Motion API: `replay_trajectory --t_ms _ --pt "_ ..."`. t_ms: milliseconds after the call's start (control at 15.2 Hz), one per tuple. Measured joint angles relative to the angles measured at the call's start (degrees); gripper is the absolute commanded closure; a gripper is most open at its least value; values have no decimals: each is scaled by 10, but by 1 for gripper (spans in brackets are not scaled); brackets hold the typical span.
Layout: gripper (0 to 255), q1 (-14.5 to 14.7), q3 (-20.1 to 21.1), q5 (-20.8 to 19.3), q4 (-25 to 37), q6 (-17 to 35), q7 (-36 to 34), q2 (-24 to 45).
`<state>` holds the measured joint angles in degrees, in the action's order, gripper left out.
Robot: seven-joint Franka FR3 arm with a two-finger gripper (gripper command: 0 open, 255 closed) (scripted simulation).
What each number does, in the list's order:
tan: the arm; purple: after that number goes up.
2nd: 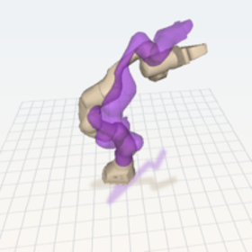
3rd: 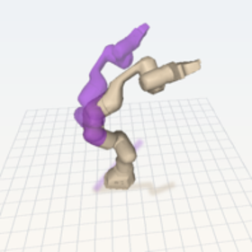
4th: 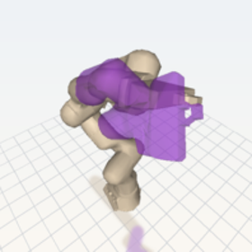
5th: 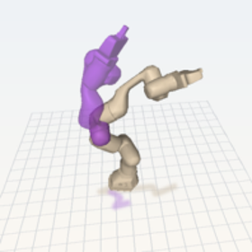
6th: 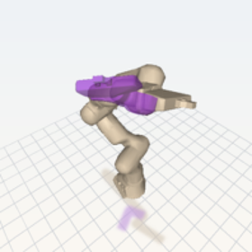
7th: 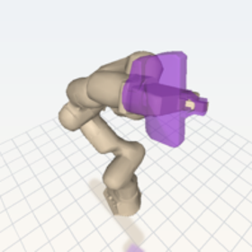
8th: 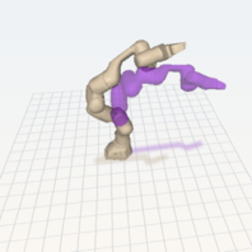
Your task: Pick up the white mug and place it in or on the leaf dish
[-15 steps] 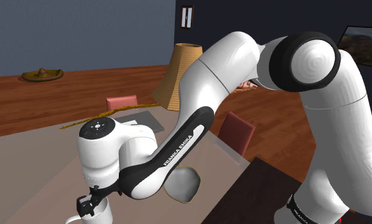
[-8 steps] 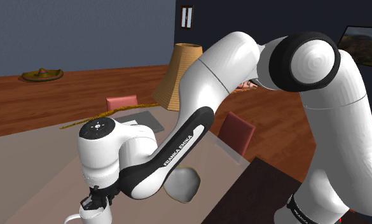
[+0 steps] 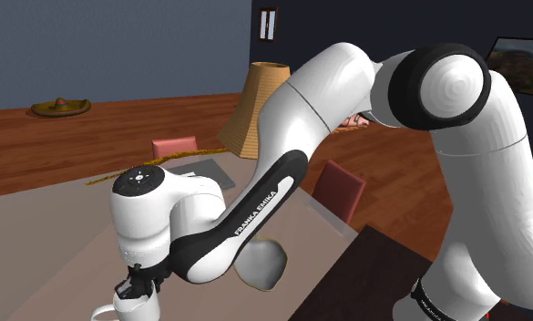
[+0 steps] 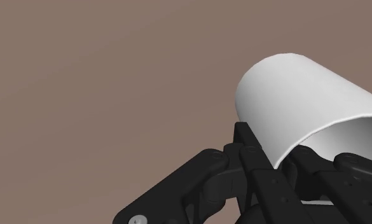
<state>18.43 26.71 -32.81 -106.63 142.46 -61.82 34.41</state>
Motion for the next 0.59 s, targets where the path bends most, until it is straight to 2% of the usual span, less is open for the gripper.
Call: replay_trajectory --t_ms 594 --pt "255 -20 28 36 0 -42 27 -46"
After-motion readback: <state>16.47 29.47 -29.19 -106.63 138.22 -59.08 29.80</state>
